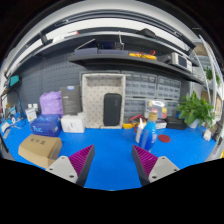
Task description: Pour water
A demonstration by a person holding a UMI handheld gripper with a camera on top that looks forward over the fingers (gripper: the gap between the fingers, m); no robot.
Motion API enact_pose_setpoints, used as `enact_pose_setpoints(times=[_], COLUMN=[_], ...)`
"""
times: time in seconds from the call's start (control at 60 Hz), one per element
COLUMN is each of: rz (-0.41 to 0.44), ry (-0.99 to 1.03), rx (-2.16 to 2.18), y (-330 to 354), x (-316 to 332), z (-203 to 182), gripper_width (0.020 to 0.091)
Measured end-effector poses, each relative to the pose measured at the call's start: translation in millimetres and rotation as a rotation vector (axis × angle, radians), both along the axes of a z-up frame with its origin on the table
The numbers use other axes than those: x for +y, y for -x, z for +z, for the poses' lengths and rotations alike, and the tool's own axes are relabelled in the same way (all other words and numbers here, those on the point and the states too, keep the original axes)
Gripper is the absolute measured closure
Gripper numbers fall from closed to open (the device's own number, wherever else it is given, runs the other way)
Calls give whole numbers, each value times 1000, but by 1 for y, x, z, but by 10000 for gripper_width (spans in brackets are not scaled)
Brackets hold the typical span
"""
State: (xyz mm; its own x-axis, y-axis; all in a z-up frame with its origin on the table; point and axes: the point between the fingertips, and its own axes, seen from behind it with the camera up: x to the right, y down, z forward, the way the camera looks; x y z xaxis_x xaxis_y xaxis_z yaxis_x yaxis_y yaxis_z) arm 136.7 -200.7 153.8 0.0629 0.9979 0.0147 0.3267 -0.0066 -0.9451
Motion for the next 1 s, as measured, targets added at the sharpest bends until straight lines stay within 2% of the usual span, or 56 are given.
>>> enact_pose_setpoints(times=[0.15, 0.3, 0.467, 0.683, 0.783, 0.833, 0.9, 1.0], rz=[-111, -163, -118, 25, 67, 59, 50, 67], ry=[-13, -20, 3, 41, 39, 31, 11, 7], rx=[-37, -46, -28, 11, 57, 84, 115, 126], y=[-3, 17, 56, 111, 125, 130, 134, 137], x=[59, 119, 144, 131, 124, 127, 132, 130], z=[-24, -46, -59, -75, -76, -74, -71, -72], gripper_width=[344, 351, 352, 354, 419, 455, 568, 644])
